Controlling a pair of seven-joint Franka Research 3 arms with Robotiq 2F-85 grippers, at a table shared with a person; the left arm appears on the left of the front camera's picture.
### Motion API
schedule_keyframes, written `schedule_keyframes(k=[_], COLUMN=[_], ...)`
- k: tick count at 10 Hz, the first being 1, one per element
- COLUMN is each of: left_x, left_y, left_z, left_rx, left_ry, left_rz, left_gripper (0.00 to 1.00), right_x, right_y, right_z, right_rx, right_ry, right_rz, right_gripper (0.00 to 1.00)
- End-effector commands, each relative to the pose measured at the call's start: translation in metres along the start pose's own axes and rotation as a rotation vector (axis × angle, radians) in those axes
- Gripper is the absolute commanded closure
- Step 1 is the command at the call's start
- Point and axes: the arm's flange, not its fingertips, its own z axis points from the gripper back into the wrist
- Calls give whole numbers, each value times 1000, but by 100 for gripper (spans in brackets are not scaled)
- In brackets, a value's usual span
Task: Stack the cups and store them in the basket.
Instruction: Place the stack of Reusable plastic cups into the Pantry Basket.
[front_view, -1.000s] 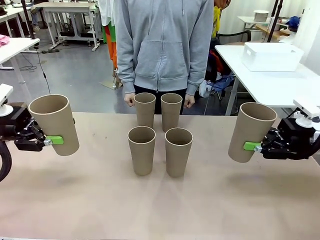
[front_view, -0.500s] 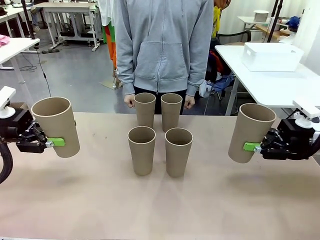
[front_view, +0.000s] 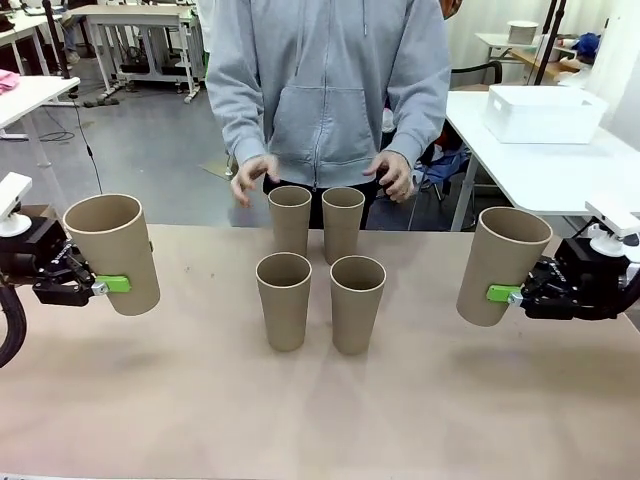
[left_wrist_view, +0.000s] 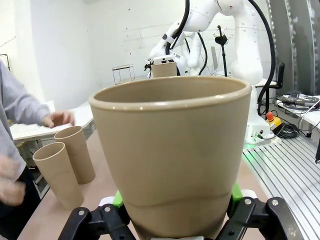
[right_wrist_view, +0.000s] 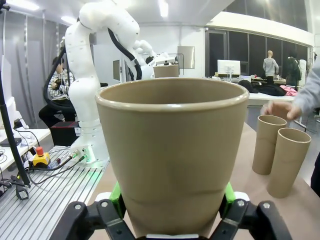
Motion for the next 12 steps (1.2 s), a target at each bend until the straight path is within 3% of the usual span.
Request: schedule_keyframes(k=[1, 12], left_x=[1, 1], left_y=[-2, -2], left_z=[-2, -2], left_rx=[-1, -1], left_ry=[1, 1], left_rz=[-5, -5], left_gripper=[16, 16], right_x=[2, 2], right_y=[-1, -1], right_z=[1, 1], right_rx=[-6, -6], right_ry=[3, 3], right_rz=[6, 6], right_gripper=[16, 16])
